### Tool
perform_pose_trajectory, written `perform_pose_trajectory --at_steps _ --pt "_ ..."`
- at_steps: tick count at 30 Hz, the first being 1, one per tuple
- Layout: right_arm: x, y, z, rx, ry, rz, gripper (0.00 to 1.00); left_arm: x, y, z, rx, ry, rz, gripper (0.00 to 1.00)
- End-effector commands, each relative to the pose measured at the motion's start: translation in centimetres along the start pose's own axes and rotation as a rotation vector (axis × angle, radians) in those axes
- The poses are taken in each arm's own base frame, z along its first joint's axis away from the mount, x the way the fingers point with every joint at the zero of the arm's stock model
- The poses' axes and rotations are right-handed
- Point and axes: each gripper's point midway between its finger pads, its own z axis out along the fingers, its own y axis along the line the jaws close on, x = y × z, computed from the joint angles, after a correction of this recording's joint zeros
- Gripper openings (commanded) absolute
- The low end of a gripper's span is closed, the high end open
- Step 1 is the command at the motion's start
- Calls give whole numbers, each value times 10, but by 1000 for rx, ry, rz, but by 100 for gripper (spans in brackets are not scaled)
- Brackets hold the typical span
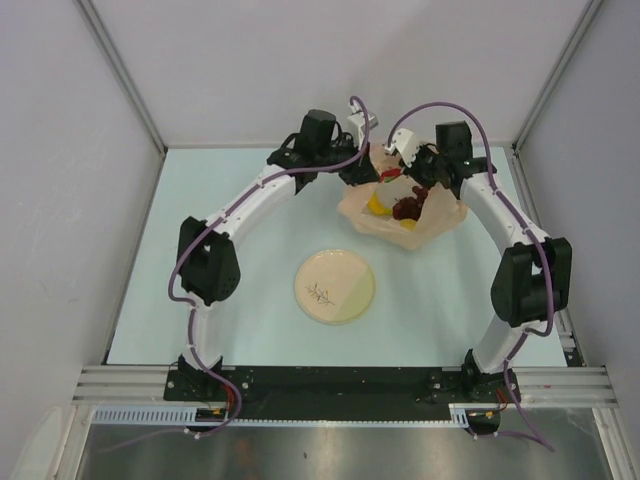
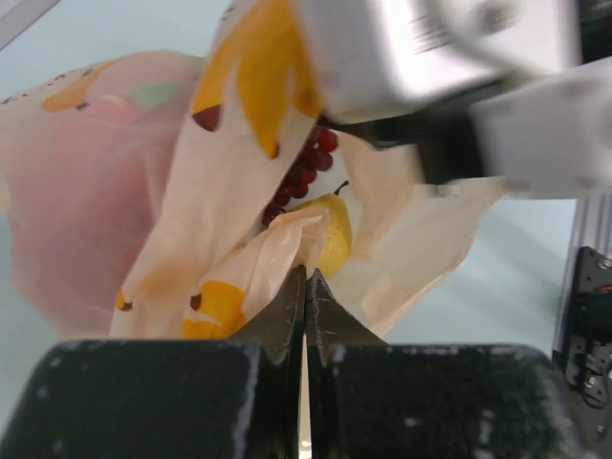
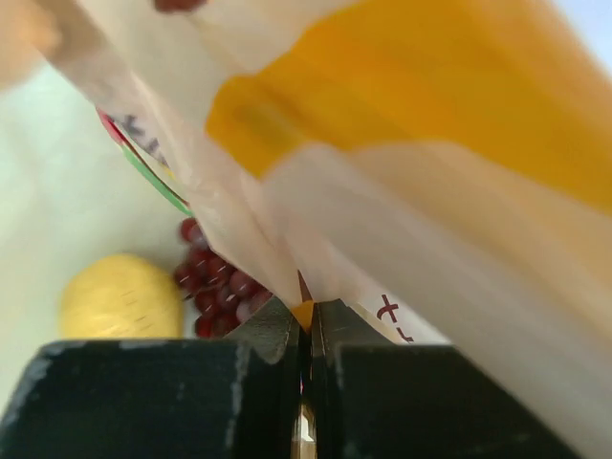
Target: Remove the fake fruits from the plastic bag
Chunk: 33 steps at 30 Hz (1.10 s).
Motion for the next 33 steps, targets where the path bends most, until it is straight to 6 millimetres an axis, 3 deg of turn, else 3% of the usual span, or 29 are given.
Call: perform_pose_trajectory --at_steps 1,5,10,14,15,17,20,22,25,29,33 --pt "17 48 -6 -157 56 162 0 -3 11 -26 -146 -10 66 0" --pt "37 89 -6 -298 141 239 0 14 31 -40 -290 -13 64 0" --pt "49 111 -18 -361 165 233 1 29 73 -58 -514 -43 136 0" --pt "38 112 -31 -395 101 224 1 49 101 -50 -572 24 104 0" --pt "40 120 -37 -431 114 217 1 61 109 -43 -578 47 72 0" --pt "48 128 -36 -467 142 181 3 59 120 -42 -599 33 57 0" --pt "67 126 -24 -447 201 261 33 60 131 -36 -626 30 70 0" --pt "60 115 -23 -421 174 282 39 62 134 -31 -618 46 79 0" --pt "47 102 -33 -386 144 284 46 55 122 -26 -543 34 94 0" --pt "16 91 -58 -348 88 223 48 52 105 -23 -470 18 53 0" --pt "-8 104 -71 -352 61 109 43 47 90 -25 -434 4 50 0"
